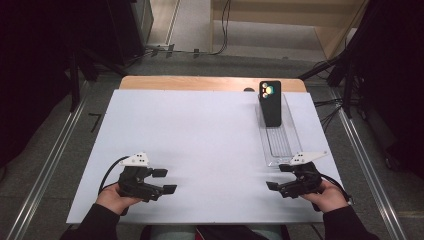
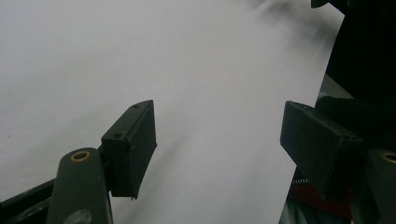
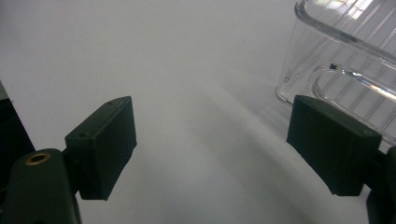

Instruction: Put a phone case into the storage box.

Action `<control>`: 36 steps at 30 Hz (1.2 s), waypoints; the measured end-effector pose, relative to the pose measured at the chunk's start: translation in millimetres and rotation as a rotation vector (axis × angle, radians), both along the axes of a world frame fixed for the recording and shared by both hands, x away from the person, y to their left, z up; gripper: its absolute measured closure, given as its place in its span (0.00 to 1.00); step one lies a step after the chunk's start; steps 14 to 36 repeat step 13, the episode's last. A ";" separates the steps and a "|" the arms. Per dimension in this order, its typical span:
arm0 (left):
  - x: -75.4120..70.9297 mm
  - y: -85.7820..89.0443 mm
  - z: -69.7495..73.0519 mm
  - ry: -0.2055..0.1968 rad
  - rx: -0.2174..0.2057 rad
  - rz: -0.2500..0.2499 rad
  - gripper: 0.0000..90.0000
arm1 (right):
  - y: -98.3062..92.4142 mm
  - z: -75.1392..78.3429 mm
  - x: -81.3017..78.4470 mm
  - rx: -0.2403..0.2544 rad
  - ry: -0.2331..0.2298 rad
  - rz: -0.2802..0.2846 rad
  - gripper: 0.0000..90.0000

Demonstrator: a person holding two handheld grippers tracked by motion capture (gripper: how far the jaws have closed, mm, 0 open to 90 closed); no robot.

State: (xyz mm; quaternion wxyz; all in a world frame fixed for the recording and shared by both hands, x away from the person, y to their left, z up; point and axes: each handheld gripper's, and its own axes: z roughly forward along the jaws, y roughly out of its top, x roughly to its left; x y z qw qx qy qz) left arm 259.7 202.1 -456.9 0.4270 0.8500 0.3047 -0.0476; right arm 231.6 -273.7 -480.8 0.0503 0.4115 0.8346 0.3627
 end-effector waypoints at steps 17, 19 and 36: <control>0.5 0.1 -0.1 0.001 0.002 -0.001 0.31 | -0.1 -0.8 0.1 -0.005 0.006 0.006 0.16; 0.5 0.1 -0.1 0.001 0.002 -0.001 0.31 | -0.1 -0.8 0.1 -0.005 0.006 0.006 0.16; 0.5 0.1 -0.1 0.001 0.002 -0.001 0.31 | -0.1 -0.8 0.1 -0.005 0.006 0.006 0.16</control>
